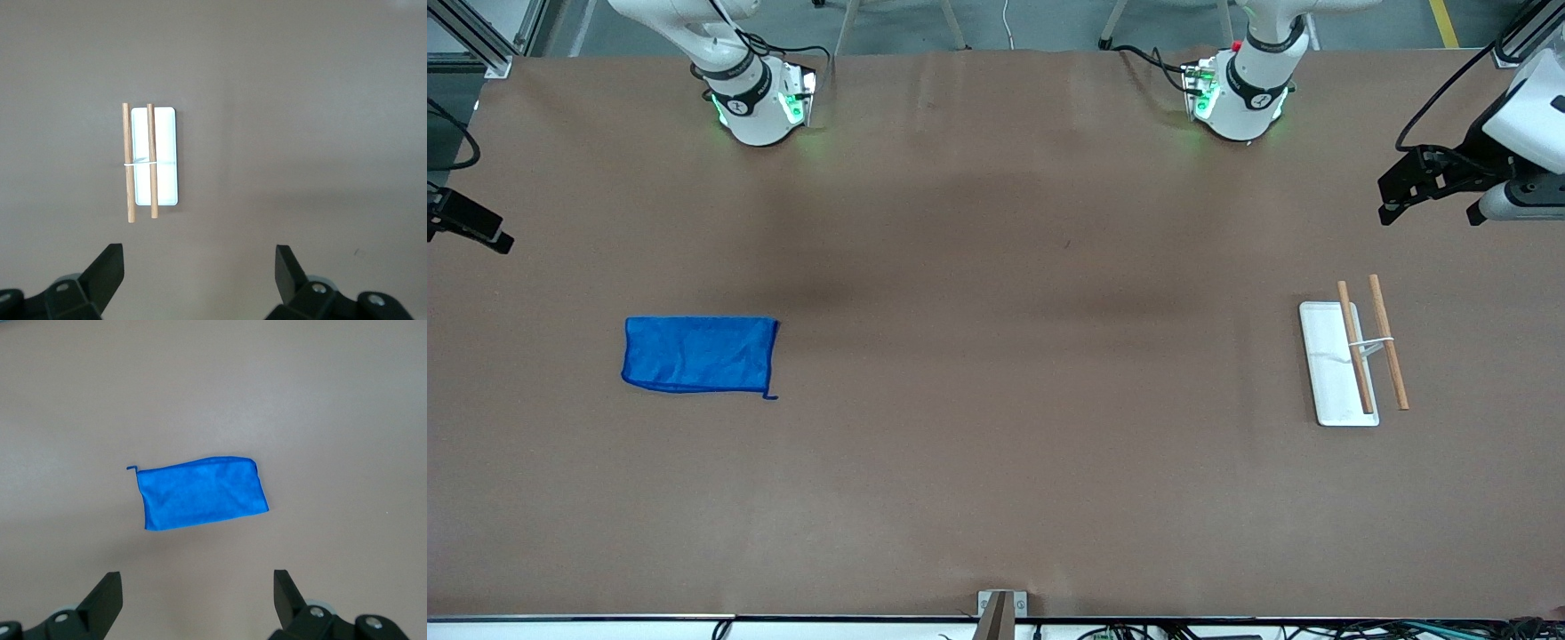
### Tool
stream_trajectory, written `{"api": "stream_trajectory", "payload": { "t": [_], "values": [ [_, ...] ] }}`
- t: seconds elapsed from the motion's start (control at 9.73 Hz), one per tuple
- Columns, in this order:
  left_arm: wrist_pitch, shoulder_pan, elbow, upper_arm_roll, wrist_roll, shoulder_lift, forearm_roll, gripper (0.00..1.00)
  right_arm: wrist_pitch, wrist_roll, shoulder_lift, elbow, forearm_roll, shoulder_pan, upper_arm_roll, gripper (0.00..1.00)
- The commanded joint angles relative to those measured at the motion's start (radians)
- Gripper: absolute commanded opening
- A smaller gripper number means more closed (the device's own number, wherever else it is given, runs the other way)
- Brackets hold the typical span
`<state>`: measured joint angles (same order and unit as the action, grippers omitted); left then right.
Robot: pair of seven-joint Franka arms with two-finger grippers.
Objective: Right arm passes towel to left arm to hang
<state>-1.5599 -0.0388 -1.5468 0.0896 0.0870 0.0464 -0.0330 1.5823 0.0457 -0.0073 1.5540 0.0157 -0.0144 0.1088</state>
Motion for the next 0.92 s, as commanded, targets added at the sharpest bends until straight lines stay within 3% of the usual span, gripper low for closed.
{"api": "stream_trajectory", "payload": {
  "t": [0.0,0.41,0.82],
  "values": [
    [0.006,-0.004,-0.026,0.004,0.017,-0.005,-0.019,1.0,0.048,-0.006,-0.007,0.061,0.0,-0.001,-0.003,1.0],
    [0.006,-0.006,-0.026,0.004,0.017,-0.005,-0.019,1.0,0.39,-0.061,0.077,0.358,0.004,0.002,-0.003,1.0],
    [0.006,-0.007,-0.027,0.004,0.017,-0.007,-0.019,1.0,0.815,-0.125,0.323,0.536,0.004,-0.007,-0.003,1.0]
  ]
}}
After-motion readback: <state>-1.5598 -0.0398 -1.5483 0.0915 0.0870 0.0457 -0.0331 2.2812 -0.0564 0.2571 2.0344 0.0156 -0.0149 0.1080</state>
